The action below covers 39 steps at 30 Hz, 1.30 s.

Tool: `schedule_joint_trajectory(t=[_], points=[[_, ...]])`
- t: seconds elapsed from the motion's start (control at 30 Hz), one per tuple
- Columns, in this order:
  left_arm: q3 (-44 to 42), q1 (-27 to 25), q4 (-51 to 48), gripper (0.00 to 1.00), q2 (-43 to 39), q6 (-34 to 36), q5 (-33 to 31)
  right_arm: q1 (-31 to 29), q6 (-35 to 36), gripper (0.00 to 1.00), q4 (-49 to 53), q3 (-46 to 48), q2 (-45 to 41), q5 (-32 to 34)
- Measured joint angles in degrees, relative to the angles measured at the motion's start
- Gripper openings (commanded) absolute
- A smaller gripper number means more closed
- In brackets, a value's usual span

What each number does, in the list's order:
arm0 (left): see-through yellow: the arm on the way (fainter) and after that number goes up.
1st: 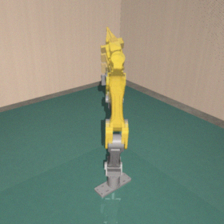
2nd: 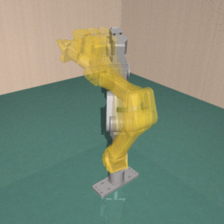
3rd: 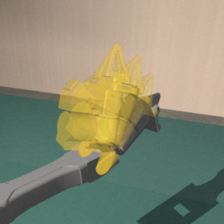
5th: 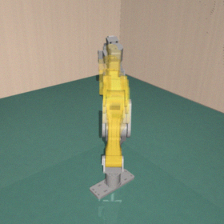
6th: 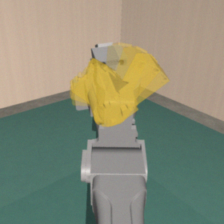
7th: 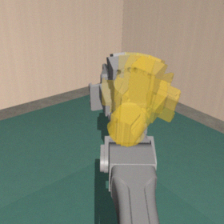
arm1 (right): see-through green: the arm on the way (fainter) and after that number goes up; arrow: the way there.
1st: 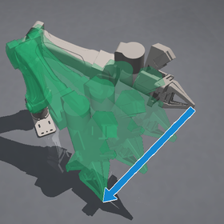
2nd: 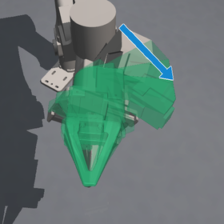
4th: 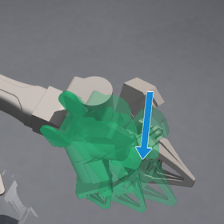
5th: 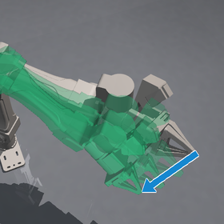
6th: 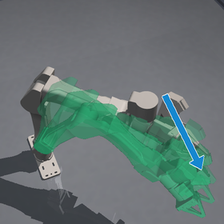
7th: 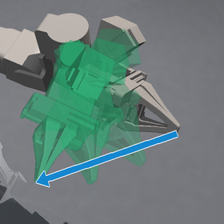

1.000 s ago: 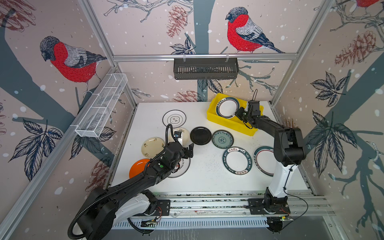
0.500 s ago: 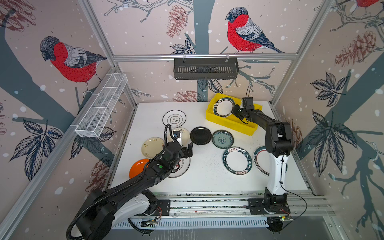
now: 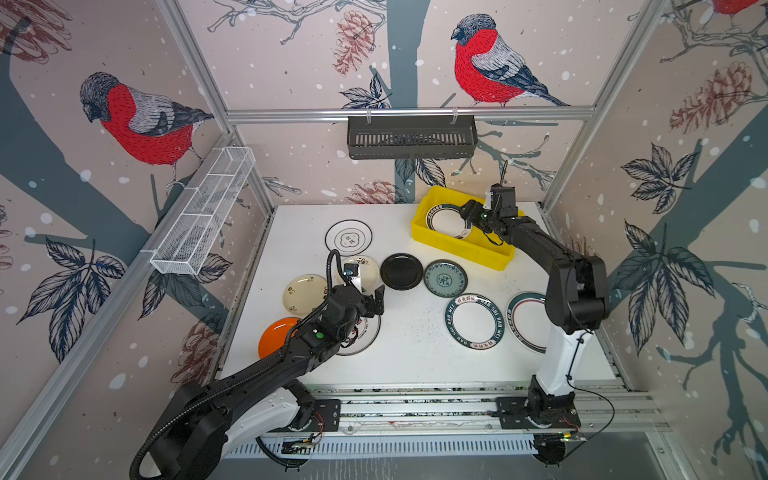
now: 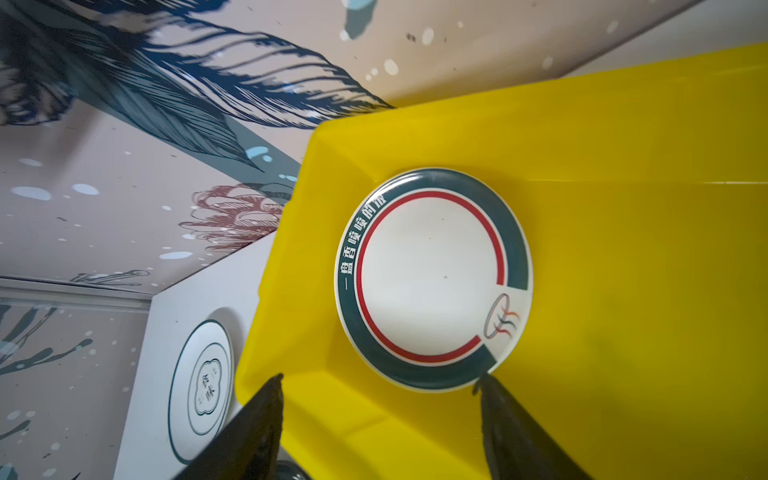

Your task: Place the plates into the plastic bin on the countertop

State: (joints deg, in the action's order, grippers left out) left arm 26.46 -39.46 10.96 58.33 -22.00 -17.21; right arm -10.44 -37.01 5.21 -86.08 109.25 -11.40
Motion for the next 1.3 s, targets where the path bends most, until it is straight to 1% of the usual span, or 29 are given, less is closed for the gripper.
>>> schedule_joint_trajectory(t=[0.03, 0.13, 0.27, 0.4, 0.57, 0.7, 0.77, 0.87, 1.0, 1.13, 1.3], points=[[0.04, 0.0, 0.0, 0.97, 0.28, 0.17, -0.02, -0.15, 0.39, 0.9, 0.02, 1.68, -1.95, 0.7], [0.24, 0.0, 0.48, 0.97, 1.29, 1.01, -0.15, -0.17, 1.42, 0.93, -0.37, 8.52, -8.35, 2.14], [0.42, 0.0, 1.66, 0.97, 2.8, 1.46, 0.37, 1.66, 2.47, 0.94, -0.07, 17.97, -16.76, 2.49], [0.68, 0.0, 4.09, 0.97, 4.44, 2.49, 1.07, 2.86, 2.71, 0.95, 1.62, 27.04, -26.01, 4.61], [0.7, -0.07, 6.54, 0.97, 6.14, 2.47, 3.87, 2.58, 2.69, 0.95, 4.94, 37.11, -36.28, 5.01], [0.7, -0.17, 9.4, 0.97, 7.61, 2.4, 9.25, -0.5, 2.23, 0.96, 8.87, 44.68, -43.47, 2.78], [0.74, -0.31, 10.64, 0.97, 8.61, 2.01, 12.24, -2.56, 0.76, 0.96, 10.62, 47.45, -45.64, 2.19], [0.87, -0.79, 11.89, 0.88, 10.32, 0.28, 16.55, -7.48, -1.92, 0.97, 11.15, 51.19, -48.22, 1.44], [1.51, -2.82, 14.16, 0.87, 14.49, -0.61, 21.7, -12.04, -6.95, 0.97, 7.54, 57.29, -48.85, -0.79], [3.82, -4.72, 14.95, 0.86, 19.58, -2.05, 24.0, -14.12, -10.4, 0.98, 4.57, 60.08, -46.69, -2.12], [4.26, -5.4, 18.49, 0.81, 26.21, -4.17, 29.59, -14.62, -14.49, 1.0, -4.46, 64.65, -45.94, -4.15]])
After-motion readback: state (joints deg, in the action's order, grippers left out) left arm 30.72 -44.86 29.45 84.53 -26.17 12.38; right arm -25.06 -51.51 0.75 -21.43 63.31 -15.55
